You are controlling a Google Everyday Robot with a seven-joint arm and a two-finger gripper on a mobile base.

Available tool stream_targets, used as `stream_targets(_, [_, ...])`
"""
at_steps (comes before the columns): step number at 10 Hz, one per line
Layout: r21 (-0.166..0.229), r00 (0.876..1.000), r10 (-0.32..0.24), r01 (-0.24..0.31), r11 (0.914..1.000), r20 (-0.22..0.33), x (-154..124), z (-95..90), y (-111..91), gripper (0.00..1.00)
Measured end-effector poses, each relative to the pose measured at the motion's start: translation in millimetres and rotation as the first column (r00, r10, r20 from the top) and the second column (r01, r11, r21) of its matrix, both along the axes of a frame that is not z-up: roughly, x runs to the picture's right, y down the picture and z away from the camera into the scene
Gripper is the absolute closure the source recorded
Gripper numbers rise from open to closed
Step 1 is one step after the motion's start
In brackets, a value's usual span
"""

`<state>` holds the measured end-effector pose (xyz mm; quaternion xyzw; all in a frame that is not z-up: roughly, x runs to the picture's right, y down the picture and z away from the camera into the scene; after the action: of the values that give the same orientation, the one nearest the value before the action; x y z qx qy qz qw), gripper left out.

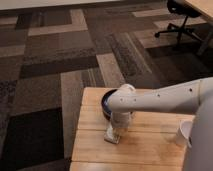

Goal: Wipe the white sponge on the table

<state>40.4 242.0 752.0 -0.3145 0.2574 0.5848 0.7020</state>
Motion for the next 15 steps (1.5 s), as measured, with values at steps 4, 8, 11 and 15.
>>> stream_targets(4, [0.068,0.989,-0.082,0.074,0.9949,0.125,-50.9,0.5,-43.1,1.00])
stream_targets(8, [0.125,0.978,-0.151,0.134,0.9831,0.143,-60.8,-26.8,-74.0,1.00])
stream_targets(11, [0.143,0.976,-0.197,0.182,0.9729,0.096,-51.8,-53.8,-89.6,1.00])
stream_targets(15, [0.135,0.982,-0.181,0.173,0.9756,0.052,-52.0,-93.6,-99.7,1.00])
